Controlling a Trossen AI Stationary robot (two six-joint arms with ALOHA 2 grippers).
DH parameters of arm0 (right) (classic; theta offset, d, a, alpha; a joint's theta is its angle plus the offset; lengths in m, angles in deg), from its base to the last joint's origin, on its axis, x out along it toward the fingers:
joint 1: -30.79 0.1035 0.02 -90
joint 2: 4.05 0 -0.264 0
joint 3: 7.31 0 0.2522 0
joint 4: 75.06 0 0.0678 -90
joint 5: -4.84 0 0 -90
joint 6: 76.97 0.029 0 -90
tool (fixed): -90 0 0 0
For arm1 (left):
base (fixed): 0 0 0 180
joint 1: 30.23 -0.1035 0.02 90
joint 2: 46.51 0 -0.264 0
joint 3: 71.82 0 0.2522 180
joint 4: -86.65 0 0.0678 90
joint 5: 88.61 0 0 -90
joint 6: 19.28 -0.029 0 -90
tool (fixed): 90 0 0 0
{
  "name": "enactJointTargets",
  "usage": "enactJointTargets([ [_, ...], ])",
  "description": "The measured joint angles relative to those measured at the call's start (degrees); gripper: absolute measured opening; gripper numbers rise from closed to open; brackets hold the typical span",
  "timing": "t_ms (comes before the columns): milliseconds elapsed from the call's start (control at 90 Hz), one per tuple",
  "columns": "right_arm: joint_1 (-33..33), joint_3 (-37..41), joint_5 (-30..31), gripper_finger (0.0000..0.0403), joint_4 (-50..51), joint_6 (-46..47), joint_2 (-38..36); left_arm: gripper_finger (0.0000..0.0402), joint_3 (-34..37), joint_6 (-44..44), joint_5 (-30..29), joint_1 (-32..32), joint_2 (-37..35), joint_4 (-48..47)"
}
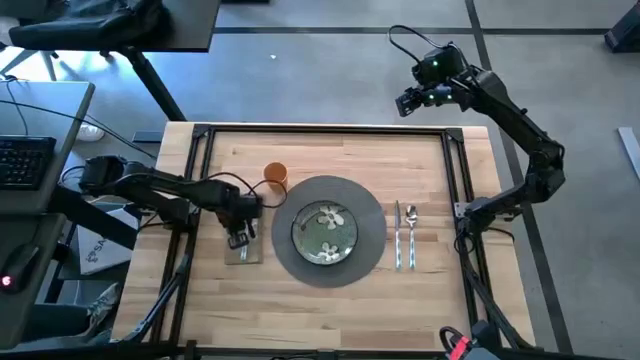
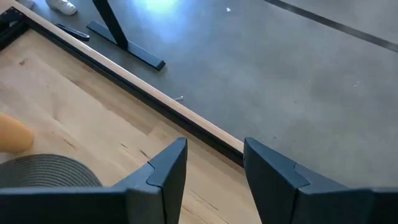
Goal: Set table place
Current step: Adjust the brown table napkin
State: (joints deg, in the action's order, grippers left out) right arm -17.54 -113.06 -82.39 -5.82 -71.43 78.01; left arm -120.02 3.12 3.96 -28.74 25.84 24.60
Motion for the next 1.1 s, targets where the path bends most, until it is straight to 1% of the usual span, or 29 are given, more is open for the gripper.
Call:
enactJointTargets([
  [178, 0.0, 0.0, 0.0, 0.0138, 0.0, 0.0, 0.0, 0.0000, 0.0, 1.5, -1.2, 1.2, 0.6, 1.0],
  [511, 0.0, 0.0, 0.0, 0.0138, 0.0, 0.0, 0.0, 0.0000, -0.4, 1.6, -2.2, 2.6, 8.3, 2.7],
  [689, 0.0, 0.0, 0.0, 0.0138, 0.8, -0.4, 0.0, 0.0000, -0.3, 3.0, -2.7, 4.0, 9.1, 2.9],
  [833, 0.0, 0.0, 0.0, 0.0138, 0.9, -0.4, -0.1, 0.0000, -0.3, 3.6, 1.5, 5.9, 9.0, 8.7],
  [978, 0.0, 0.0, 0.0, 0.0138, 0.9, -0.6, -0.1, 0.0000, -0.2, 6.6, 2.8, 7.9, 9.1, 11.5],
  [1100, 0.0, 0.0, 0.0, 0.0138, 0.9, -1.3, -0.1, 0.0000, -0.1, 9.6, 4.0, 10.1, 9.1, 11.9],
])
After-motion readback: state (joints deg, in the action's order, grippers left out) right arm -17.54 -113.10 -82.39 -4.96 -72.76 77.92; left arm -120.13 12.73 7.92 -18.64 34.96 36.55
